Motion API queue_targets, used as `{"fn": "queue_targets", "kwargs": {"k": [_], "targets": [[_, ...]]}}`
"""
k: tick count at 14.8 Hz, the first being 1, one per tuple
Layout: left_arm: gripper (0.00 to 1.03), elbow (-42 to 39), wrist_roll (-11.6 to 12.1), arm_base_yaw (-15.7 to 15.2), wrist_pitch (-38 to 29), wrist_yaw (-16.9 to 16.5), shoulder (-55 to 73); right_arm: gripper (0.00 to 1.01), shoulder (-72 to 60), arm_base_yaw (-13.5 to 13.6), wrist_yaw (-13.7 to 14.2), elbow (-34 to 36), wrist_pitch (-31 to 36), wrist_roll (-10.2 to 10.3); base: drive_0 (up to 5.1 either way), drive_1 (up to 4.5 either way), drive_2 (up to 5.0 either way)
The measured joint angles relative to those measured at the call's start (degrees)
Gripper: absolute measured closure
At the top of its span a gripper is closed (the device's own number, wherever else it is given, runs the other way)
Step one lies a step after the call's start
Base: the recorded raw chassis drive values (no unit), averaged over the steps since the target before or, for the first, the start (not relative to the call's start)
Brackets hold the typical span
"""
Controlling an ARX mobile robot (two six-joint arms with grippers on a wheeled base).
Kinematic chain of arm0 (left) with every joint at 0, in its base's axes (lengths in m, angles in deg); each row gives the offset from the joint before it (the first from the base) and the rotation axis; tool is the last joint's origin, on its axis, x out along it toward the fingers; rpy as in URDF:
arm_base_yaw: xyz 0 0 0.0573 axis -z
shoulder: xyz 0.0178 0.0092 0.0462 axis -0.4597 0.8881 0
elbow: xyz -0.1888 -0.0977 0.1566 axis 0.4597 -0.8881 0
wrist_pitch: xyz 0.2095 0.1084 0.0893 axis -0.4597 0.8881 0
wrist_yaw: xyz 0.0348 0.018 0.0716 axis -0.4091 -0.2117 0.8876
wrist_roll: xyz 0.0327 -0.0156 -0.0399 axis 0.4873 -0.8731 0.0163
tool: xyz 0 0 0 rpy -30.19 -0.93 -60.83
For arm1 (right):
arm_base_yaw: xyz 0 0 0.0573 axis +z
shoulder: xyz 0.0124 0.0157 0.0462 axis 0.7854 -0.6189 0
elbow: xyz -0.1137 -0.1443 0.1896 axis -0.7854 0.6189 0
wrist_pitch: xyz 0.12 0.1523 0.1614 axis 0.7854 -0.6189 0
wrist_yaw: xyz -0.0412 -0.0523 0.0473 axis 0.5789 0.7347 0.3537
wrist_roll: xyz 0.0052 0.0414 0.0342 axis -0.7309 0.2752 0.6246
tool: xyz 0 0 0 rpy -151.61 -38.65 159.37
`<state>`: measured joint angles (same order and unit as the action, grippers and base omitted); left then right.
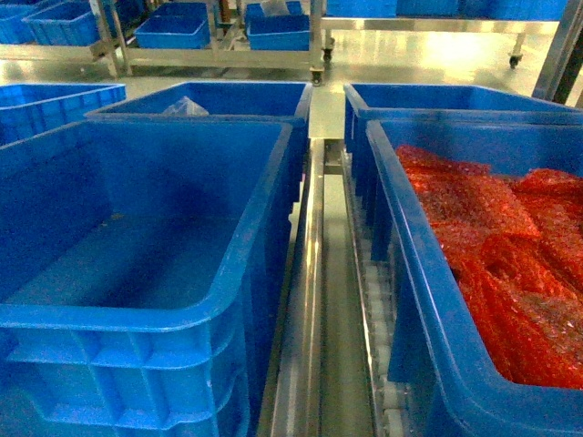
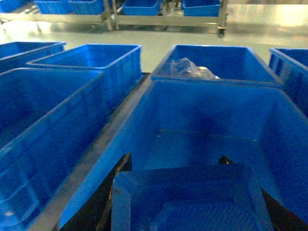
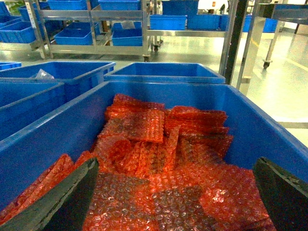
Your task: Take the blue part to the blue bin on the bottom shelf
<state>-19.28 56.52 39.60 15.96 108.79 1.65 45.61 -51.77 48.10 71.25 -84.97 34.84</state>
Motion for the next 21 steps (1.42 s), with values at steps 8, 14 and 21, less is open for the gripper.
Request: {"fn": "queue_targets", "kwargs": {"k": [8,14,21], "targets": [[0.14,0.81,-11.45,-1.36,-17.07,-10.08,16.26,0.03,0.0,0.0,-0.02,0.0,0.0,-0.02,0.0,0.0,0.0],[0.92,-15.23,0.07,-7.19,-27.56,-15.69,3.21,0.03,0.0,0.0,0.0,0.0,0.0,0.0,0.0,0.0,0.0],[1.01,-21.22,0.22,-12.09,-19.52,-20.83,-10.64,0.03,0.0,0.0,0.0,0.0,-0.02,0.0,0.0,0.0,0.0]]}}
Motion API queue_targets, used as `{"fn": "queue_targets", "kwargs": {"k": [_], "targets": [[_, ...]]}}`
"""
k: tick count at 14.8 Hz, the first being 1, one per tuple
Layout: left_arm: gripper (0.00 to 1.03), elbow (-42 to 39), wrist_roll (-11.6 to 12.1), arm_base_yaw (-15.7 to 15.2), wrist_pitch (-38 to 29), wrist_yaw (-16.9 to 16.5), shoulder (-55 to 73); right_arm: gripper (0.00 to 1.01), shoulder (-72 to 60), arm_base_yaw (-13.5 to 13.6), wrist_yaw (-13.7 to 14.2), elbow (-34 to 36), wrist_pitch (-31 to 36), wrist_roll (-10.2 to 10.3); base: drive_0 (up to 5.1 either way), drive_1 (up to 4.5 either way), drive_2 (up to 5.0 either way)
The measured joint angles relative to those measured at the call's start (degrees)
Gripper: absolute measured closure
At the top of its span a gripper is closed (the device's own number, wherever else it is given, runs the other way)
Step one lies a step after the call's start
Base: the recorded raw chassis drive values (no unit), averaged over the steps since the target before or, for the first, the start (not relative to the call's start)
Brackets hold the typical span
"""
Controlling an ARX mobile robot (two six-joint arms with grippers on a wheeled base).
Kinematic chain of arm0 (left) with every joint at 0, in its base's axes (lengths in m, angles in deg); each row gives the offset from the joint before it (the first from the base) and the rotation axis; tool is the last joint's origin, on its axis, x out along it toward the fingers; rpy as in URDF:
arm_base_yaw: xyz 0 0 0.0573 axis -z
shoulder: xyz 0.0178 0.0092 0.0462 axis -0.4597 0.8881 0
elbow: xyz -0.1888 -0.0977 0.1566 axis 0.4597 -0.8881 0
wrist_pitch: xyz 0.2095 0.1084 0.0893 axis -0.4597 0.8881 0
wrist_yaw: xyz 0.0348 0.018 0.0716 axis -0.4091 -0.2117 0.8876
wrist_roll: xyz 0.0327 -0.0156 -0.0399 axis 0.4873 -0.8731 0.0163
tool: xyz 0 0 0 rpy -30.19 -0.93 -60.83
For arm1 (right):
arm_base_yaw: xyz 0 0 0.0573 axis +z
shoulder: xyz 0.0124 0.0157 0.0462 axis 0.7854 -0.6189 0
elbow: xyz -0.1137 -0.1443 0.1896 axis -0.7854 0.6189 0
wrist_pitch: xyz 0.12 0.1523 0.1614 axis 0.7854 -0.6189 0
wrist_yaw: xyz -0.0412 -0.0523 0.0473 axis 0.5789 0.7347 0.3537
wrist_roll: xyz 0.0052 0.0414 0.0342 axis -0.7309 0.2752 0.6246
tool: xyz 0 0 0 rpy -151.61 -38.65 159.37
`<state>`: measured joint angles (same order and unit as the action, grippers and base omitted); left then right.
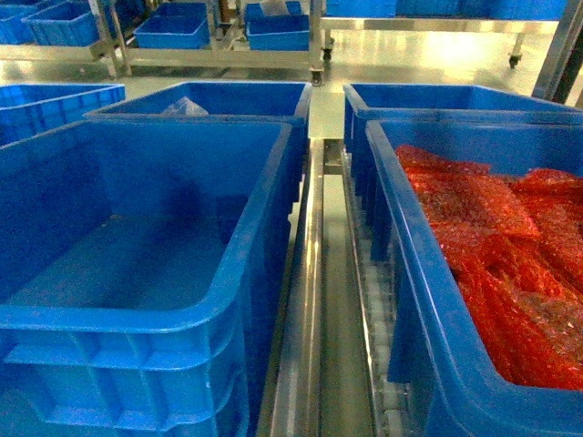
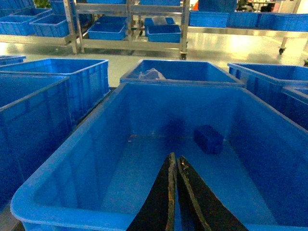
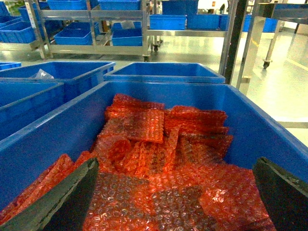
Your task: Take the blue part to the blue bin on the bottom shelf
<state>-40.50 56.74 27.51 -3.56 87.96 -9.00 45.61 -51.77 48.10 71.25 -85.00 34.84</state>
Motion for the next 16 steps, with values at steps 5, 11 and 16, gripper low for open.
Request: {"fn": "queue_targets", "kwargs": {"k": [5,11,16], "targets": [[1.01,-2.23,0.02,0.0,4.48,0.02,-8.07,0.03,0.0,0.0,0.0,0.0,0.02,-0.02,0.0,0.0,0.0],[1.01,-2.23,0.0,-0.02,13.14,0.02,-16.5,0.03,0.0,0.0,0.0,0.0,0.02,-0.02,0.0,0.0,0.0],[1.01,-2.08,0.07,-0.02,24.09,0.15,-26.75,0.03,0.0,0.0,0.04,0.0,-0.11,0.0,0.0,0.0,0.0]]}}
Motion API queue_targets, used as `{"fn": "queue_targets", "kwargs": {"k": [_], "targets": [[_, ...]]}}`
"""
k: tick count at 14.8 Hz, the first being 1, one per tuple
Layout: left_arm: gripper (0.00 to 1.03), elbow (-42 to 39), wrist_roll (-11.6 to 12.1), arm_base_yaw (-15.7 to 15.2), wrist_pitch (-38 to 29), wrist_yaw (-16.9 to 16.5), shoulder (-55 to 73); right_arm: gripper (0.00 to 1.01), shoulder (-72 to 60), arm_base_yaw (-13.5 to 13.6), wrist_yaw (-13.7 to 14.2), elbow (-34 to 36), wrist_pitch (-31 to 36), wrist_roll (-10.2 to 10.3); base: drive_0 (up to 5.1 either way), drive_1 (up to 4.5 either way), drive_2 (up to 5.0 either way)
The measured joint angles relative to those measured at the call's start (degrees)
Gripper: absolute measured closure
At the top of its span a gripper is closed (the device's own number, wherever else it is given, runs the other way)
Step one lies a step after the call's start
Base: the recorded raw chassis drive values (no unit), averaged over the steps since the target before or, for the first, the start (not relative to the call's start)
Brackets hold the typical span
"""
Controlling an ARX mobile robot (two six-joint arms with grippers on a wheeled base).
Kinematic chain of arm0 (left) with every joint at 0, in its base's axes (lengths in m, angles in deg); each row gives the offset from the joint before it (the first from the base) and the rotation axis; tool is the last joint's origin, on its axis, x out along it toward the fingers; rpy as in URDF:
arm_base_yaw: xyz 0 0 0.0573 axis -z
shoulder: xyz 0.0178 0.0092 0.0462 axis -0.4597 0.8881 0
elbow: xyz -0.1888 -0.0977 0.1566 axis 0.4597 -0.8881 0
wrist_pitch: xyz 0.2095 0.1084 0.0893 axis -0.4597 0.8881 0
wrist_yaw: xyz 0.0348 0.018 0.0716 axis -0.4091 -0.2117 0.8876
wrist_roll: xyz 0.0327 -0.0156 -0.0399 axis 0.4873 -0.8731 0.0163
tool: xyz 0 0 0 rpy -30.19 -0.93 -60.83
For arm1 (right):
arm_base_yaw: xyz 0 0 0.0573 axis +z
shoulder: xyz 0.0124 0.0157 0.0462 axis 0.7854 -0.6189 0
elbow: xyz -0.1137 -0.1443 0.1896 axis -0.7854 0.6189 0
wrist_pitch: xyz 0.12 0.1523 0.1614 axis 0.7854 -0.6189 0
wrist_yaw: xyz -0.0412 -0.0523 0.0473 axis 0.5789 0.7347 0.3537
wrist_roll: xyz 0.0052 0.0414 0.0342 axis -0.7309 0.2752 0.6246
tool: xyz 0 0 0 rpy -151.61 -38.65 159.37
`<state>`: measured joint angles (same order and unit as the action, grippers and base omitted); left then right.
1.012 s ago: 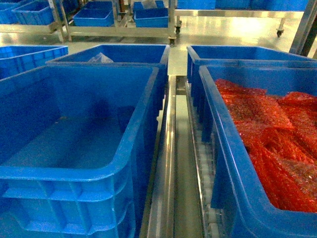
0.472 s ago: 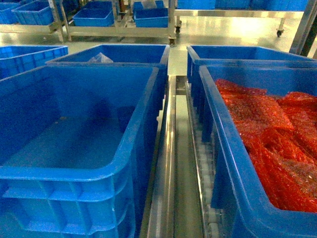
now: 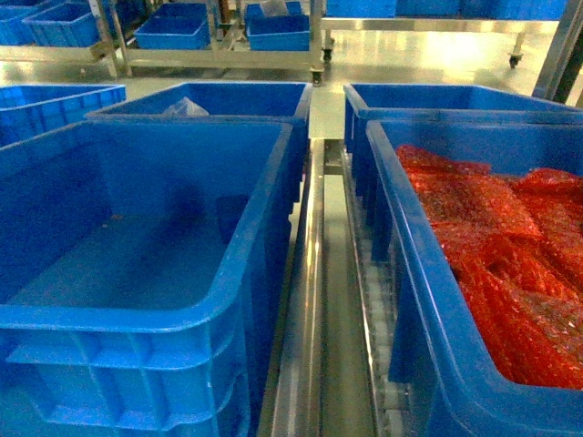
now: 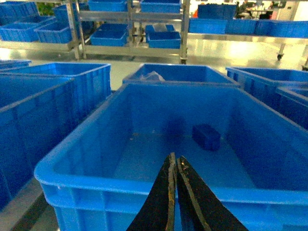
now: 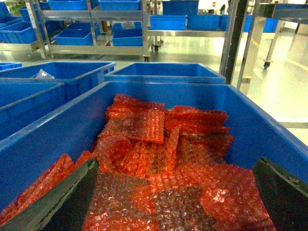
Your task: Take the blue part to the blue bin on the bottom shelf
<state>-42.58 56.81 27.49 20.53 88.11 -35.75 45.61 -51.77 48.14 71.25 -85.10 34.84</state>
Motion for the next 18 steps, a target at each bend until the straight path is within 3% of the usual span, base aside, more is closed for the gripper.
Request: {"fn": "queue_targets", "kwargs": {"k": [4,8,10,11,13,18], "targets": [[0.98,-0.11,0.0,0.0,0.24,-0.13,0.0,0.03,0.0,0.0,-0.02,0.0,0.11,0.0,0.0,0.0,0.0],[0.47,-0.11,0.0,0.0,0.24,-0.13,0.0,0.03,0.0,0.0,-0.02,0.0,0.13,0.0,0.0,0.0,0.0],[0.27,-0.11,0.0,0.0,0.24,-0.13,0.0,0.03,0.0,0.0,-0.04,0.0,0.13,0.0,0.0,0.0,0.0],[0.24,-0.11,0.0,0.0,0.24,-0.13,0.0,0.03,0.0,0.0,-0.02,0.0,0.11,0.0,0.0,0.0,0.0],[0.03,-0.11,0.07,0.0,0.22,-0.11,0.0,0.03,0.0,0.0,-0.02,0.0,0.11,-0.02,0.0,0.0,0.0],[0.05,-0.11,0.04,0.0,0.24,-0.13,0.0,0.03,0.0,0.0,-0.04,0.0,0.11,0.0,0.0,0.0,0.0]]}}
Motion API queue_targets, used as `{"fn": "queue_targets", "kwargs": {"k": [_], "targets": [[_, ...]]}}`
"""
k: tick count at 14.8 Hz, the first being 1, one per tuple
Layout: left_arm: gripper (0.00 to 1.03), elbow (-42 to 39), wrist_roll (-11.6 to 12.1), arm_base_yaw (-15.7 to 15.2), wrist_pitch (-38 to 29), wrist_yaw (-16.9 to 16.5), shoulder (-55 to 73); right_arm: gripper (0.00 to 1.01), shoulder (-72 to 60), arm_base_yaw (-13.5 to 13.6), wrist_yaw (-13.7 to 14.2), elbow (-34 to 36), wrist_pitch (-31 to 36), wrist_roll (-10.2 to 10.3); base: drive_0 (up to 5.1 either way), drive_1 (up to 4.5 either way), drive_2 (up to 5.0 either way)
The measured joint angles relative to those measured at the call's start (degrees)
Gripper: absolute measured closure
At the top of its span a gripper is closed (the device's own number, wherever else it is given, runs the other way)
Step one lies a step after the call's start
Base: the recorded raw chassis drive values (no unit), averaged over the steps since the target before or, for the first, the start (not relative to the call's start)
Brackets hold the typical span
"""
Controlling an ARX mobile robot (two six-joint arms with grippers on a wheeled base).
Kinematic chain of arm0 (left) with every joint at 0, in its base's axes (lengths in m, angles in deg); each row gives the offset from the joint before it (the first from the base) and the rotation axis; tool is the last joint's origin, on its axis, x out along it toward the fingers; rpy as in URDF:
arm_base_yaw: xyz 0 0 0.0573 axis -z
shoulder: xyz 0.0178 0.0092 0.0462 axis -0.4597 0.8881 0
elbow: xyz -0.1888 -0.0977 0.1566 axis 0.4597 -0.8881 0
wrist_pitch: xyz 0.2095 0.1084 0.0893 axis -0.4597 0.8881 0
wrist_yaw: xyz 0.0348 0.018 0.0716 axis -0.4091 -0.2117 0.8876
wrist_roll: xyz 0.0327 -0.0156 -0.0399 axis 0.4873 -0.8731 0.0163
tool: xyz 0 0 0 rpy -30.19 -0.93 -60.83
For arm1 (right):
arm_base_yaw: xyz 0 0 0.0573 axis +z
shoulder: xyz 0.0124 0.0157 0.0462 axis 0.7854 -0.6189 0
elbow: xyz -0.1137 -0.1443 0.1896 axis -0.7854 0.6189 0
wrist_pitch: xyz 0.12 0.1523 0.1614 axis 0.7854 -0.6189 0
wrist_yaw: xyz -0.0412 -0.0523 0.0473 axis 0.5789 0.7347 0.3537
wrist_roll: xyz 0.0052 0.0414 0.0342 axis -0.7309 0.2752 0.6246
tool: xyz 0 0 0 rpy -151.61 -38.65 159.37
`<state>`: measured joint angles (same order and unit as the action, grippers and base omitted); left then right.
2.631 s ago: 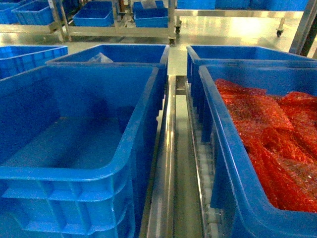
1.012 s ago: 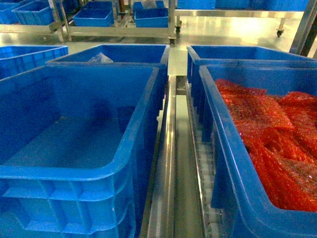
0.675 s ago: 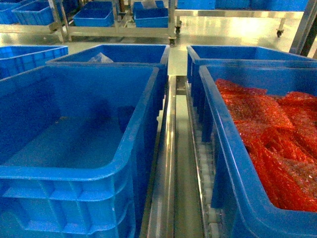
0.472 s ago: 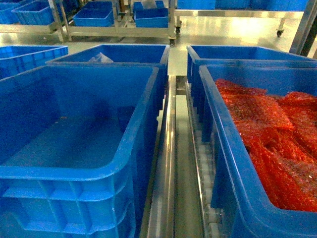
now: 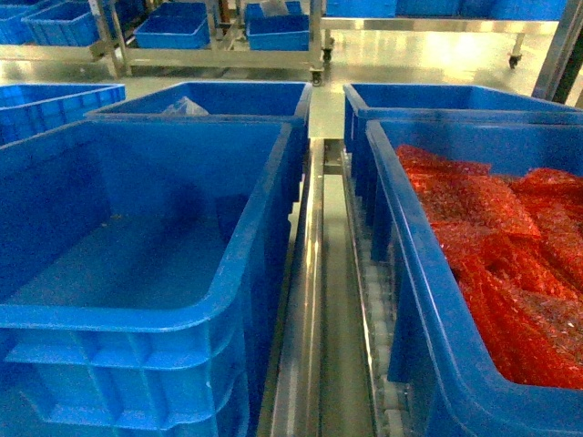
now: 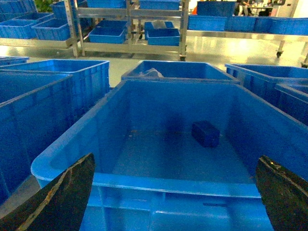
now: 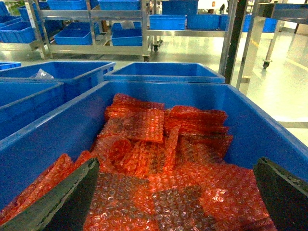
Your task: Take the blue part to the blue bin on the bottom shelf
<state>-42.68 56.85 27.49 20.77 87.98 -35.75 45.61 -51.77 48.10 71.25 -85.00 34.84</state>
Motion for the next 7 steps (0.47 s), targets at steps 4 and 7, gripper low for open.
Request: {"fn": "queue_targets", "kwargs": {"k": [4,7], "targets": [[0.05,0.0,0.0,0.0,0.0,0.0,0.0,0.03,0.0,0.0,0.0,0.0,0.02,-0.02,0.0,0.0,0.0],[0.05,0.0,0.0,0.0,-0.02,0.0,0.0,0.03,0.0,0.0,0.0,0.0,0.0,-0.02,0.0,0.0,0.0]]}}
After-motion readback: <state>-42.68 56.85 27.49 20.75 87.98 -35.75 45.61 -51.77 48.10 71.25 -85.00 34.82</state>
